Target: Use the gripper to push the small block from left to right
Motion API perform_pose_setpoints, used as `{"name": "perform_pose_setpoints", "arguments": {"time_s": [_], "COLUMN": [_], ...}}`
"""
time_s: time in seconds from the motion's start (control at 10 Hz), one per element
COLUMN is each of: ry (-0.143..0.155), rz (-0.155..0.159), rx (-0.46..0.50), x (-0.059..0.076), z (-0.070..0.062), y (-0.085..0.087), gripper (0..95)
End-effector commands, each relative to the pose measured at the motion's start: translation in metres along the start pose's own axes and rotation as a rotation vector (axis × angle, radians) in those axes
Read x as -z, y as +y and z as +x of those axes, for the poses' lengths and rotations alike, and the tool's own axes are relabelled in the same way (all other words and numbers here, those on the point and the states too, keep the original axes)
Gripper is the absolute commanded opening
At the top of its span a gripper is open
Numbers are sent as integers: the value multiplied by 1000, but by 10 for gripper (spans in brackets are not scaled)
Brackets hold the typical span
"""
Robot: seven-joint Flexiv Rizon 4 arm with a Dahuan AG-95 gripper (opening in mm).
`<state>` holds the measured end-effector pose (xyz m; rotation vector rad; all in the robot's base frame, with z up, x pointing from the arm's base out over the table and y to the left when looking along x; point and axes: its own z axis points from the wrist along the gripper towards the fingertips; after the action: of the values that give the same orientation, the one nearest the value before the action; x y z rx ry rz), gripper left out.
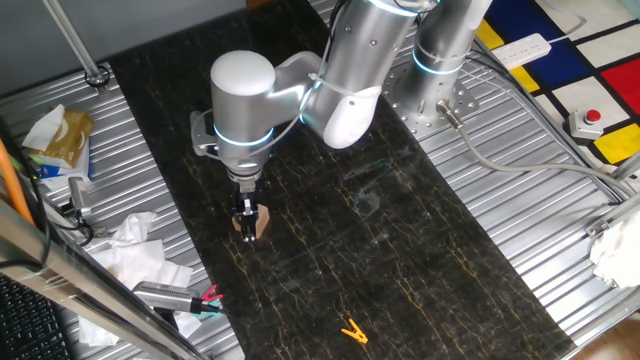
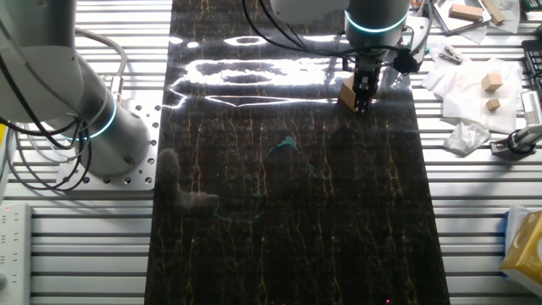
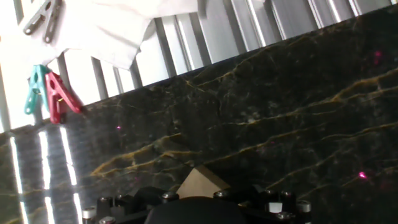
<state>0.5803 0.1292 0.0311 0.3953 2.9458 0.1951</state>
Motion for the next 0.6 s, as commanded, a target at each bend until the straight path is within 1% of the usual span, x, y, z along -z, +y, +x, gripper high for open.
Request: {"name": "perform_pose_setpoints", "arguments": {"time_s": [0.1, 0.6], "ry": [-1, -4], "rz": [0, 14], "rx": [0, 3], "x": [0, -4], "z": [0, 7], "y": [2, 12], "gripper": [950, 950]}}
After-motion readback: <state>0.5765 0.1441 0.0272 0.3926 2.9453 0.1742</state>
